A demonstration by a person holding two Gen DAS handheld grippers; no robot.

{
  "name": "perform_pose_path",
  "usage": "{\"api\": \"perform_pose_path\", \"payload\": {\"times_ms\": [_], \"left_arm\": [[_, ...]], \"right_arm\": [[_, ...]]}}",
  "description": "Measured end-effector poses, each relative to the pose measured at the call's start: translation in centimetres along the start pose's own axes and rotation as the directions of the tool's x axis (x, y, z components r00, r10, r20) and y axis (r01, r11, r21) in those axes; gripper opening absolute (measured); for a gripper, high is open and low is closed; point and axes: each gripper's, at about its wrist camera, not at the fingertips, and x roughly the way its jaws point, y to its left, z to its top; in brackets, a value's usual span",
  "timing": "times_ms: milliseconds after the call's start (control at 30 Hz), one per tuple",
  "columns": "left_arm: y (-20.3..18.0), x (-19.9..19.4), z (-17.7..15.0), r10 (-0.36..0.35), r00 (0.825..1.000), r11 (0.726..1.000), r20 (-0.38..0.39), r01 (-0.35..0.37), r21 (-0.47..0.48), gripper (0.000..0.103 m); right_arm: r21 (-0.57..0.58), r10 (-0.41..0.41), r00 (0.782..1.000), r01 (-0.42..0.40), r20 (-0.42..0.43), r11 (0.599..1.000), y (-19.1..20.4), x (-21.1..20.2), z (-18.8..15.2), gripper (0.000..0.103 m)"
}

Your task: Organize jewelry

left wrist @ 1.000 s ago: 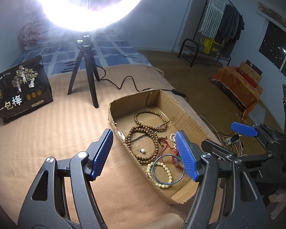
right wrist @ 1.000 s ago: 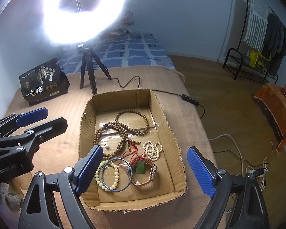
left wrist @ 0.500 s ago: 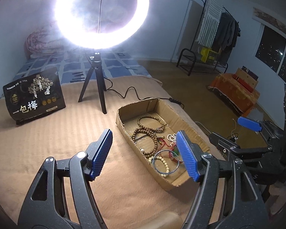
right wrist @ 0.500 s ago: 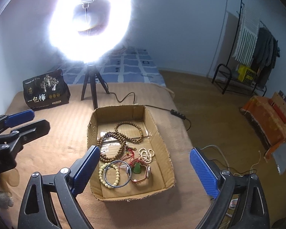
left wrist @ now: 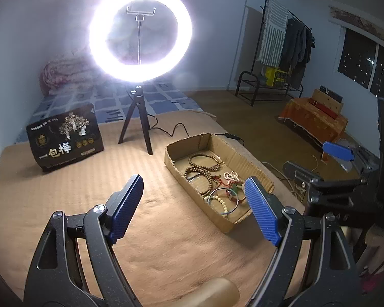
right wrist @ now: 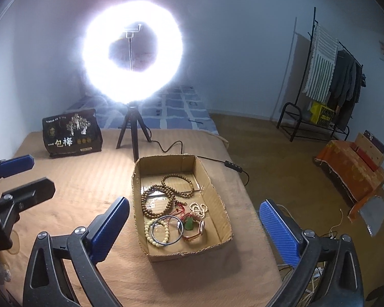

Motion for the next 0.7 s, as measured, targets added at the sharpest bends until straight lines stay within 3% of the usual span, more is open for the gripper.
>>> {"api": "perform_pose_path", "payload": {"times_ms": [233,400,700], "left_arm": [[-0.4,-1.0,-1.1,0.027,1.0,0.999,-0.003,-0.027,0.038,0.085],[-1.2,-0.8,-1.6,0.062,0.998,0.993,-0.007,-0.061,0.097,0.093],[-0.6,-0.8,-1.4,0.074,0.997,0.995,-0.007,-0.074,0.064,0.099]], "right_arm": [[0.015,-0.01,1.0,0.01,0.027,1.0,0.0,-1.0,-0.3,0.103],[0.019,-0.023,0.999,0.023,0.038,1.0,0.0,-0.9,-0.1,0.103],[0.017,-0.016,0.999,0.015,0.031,1.0,0.0,-0.6,-0.1,0.103]]}}
